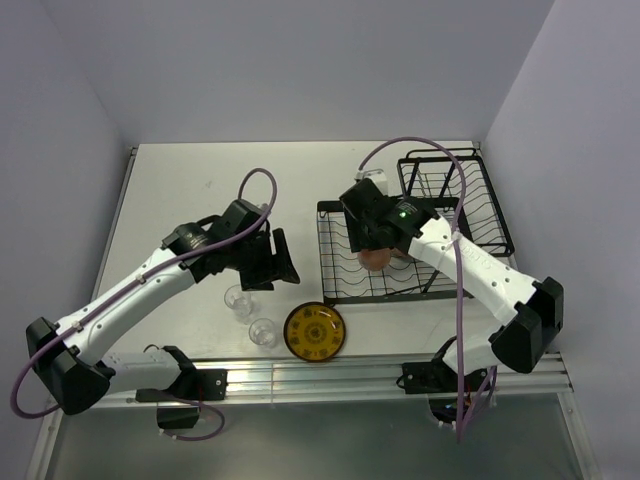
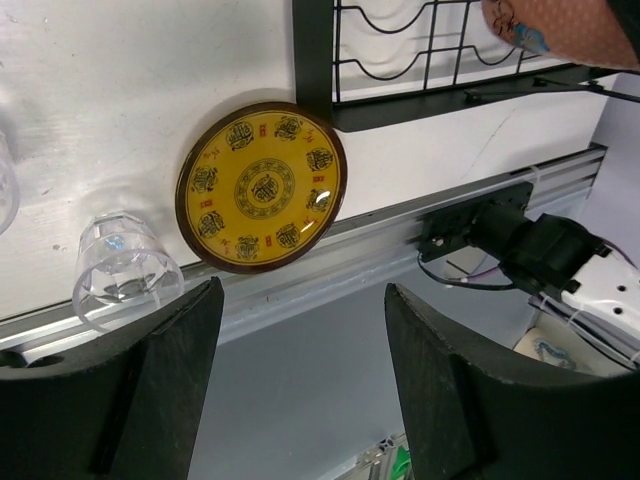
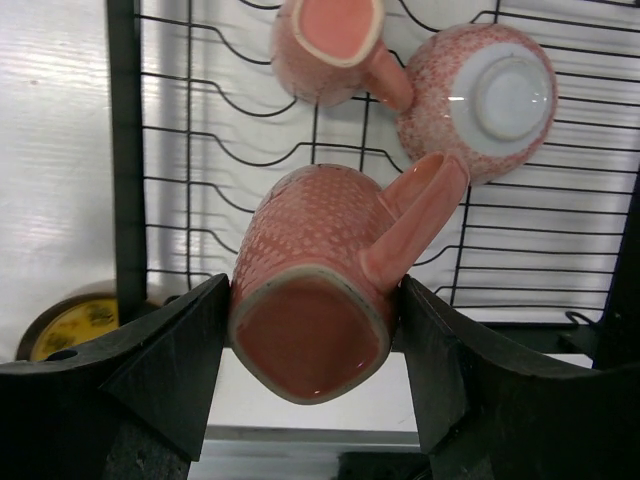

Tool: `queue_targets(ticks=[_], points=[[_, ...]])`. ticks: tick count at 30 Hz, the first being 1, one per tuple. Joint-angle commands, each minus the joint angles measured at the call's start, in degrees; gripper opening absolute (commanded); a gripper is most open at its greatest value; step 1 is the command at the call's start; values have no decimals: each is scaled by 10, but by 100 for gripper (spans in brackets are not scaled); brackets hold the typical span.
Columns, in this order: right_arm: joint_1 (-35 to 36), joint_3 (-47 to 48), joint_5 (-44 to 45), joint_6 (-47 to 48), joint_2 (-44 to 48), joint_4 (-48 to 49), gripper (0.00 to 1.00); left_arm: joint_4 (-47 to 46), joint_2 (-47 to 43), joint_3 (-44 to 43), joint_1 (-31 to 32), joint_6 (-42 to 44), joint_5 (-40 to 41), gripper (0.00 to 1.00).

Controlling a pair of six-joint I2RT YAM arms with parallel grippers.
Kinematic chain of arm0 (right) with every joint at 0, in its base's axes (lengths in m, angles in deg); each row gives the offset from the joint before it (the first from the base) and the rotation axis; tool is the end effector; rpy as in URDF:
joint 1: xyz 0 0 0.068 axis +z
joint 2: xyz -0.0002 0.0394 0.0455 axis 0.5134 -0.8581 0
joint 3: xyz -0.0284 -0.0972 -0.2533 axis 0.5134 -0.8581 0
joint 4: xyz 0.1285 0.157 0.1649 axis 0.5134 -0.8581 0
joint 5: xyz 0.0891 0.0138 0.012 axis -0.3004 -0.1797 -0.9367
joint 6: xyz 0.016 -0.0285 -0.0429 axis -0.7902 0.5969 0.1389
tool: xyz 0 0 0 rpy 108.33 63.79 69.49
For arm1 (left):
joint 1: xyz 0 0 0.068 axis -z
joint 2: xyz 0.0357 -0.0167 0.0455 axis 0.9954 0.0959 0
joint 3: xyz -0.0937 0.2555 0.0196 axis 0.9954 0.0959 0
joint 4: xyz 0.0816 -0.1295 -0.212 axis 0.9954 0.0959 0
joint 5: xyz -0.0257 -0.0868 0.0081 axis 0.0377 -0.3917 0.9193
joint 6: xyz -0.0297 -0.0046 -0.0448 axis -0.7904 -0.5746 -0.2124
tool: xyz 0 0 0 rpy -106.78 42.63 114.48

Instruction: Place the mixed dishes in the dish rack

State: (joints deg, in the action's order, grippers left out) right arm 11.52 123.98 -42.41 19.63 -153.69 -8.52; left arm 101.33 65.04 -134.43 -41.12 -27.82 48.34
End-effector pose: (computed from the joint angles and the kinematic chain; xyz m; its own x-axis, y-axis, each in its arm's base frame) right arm 0.2145 0.1762 0.3310 -0.7637 -0.1883 -0.6175 -0.1570 0.9820 -0.1052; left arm 0.1675 -0.1659 0.3243 -0.9517 -0.2019 -0.2313 -0.0476 0.8412 -0.5386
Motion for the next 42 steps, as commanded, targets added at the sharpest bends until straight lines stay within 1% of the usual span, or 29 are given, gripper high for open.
queue_targets(ticks=[1,7,14,20,25,27,29,30,31,35,37,38,39,41,42], points=[[6,-13,66,10,2,46,0,-25,20,3,14,9,24,70],[6,-40,67,17,-15,80,0,-50,37,20,15,15,17,67],[6,-61,63,21,-46,118,0,-88,34,60,15,6,-9,68],[6,-100,50,19,-53,147,0,-77,31,70,14,14,0,68],[6,-113,38,15,-60,157,0,-72,15,83,14,8,13,68],[6,-116,37,13,-59,157,0,-69,9,85,14,6,21,69],[6,-116,35,11,-58,156,1,-61,6,82,7,4,31,72],[6,-117,36,10,-58,155,3,-58,7,80,2,5,34,74],[6,-118,36,9,-58,154,7,-48,7,76,-10,9,39,77],[6,-123,40,0,-59,145,19,-17,14,37,-44,23,64,84],[6,-126,43,-2,-57,141,30,10,21,7,-62,31,86,90],[7,-130,44,-4,-55,140,32,20,23,-1,-68,33,89,91],[6,-131,45,-6,-53,139,34,27,25,-10,-83,38,110,94],[6,-138,51,-10,-47,134,42,42,29,-30,-99,42,129,96],[6,-139,52,-10,-43,133,50,46,29,-35,-115,46,132,98]])
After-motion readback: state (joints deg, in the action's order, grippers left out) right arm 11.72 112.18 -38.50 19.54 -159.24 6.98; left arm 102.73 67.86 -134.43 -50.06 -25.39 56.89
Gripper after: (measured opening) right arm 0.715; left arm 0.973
